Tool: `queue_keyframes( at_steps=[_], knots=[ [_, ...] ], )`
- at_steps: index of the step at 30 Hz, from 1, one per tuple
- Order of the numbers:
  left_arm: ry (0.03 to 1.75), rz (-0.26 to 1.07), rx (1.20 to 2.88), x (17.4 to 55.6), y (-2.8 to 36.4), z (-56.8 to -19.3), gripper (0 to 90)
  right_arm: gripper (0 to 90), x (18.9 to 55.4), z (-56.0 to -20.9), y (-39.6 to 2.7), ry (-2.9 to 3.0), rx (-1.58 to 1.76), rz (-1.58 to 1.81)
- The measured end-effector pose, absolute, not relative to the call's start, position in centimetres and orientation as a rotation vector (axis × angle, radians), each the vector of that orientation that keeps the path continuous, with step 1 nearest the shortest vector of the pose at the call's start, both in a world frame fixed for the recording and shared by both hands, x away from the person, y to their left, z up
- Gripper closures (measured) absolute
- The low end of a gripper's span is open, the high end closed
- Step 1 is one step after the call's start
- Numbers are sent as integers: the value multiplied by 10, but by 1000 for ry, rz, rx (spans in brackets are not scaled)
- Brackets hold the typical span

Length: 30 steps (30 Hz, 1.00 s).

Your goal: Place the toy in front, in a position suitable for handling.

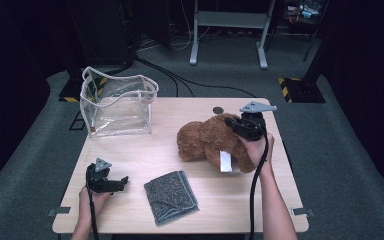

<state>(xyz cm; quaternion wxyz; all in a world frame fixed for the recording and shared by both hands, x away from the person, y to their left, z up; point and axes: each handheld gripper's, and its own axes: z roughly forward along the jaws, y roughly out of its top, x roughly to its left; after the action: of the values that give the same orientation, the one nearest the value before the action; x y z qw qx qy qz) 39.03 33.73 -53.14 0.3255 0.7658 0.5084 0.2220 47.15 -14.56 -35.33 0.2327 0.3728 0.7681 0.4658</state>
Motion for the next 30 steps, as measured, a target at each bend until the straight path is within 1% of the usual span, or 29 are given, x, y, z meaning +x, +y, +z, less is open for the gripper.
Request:
queue_keyframes(
  at_steps=[17, 30],
  knots=[
    [1334, 582, 2009, 390, 338, -531, 22, 825, 497, -356, -112, 2157, 983, 1317],
    [1334, 582, 2009, 390, 338, -531, 22, 825, 520, -369, -92, 2190, 985, 1340]
  ],
)
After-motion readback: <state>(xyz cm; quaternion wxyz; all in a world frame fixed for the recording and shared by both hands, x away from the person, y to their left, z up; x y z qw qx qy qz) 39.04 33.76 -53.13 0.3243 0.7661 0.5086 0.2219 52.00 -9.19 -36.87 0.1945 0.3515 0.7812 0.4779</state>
